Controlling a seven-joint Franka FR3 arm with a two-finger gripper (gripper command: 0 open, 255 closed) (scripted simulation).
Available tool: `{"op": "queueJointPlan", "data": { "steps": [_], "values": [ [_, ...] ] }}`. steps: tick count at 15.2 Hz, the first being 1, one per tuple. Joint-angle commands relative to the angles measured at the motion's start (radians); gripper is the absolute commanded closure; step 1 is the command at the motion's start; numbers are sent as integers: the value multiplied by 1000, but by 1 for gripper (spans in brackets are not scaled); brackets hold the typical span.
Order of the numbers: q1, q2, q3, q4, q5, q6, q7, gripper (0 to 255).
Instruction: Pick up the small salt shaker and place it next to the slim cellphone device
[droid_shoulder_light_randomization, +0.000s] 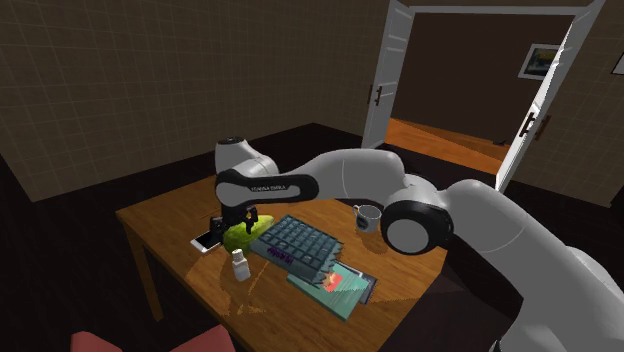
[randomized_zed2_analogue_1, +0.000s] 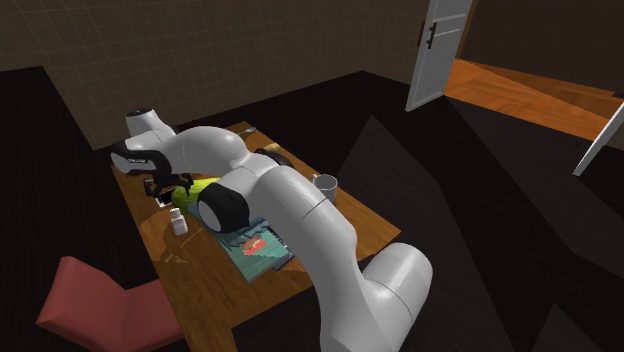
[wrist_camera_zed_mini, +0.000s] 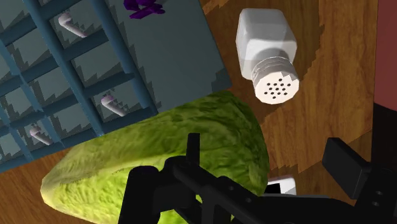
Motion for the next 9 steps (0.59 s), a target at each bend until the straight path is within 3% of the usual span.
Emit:
{"op": "queueJointPlan", "data": {
  "steps": [1, 9],
  "values": [
    [0, -25, -1, 12, 0, -42, 1, 0],
    [0, -31, -1, 28, 0, -64, 0, 0]
  ]
}}
